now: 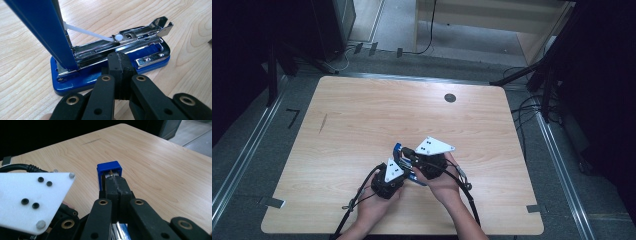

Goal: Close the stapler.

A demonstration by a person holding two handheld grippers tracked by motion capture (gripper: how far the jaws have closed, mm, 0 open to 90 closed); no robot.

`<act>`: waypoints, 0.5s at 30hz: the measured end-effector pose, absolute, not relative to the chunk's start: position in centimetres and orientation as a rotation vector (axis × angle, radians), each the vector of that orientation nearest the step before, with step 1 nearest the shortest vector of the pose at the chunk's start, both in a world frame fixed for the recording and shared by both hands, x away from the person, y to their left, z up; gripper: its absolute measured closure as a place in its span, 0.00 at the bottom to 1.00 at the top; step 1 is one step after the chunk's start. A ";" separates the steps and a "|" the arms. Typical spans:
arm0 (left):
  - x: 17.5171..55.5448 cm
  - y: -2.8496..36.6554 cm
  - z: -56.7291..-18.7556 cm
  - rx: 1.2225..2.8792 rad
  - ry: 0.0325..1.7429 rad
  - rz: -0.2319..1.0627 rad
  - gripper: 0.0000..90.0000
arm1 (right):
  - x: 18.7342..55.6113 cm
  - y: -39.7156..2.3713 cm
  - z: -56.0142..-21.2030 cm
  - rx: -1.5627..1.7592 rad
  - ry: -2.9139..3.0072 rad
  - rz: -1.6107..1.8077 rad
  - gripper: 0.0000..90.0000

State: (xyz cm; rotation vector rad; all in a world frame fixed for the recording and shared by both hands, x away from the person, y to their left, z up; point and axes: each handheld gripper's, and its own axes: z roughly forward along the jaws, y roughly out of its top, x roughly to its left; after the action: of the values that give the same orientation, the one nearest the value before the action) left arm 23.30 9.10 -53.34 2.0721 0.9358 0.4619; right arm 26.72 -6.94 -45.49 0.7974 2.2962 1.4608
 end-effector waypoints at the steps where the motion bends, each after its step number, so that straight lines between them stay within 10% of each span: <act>1: 23.3 9.1 -53.3 2.072 0.936 0.461 1.00 | 26.8 -6.9 -45.5 0.794 2.296 1.460 1.00; 15: 23.3 9.1 -53.4 2.072 0.933 0.464 1.00 | 28.1 -5.5 -45.4 0.739 2.341 1.480 1.00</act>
State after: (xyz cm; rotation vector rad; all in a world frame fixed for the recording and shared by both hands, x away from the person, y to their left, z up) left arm 23.34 9.14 -53.35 2.0716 0.9331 0.4639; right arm 28.07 -5.52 -45.41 0.7392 2.3408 1.4799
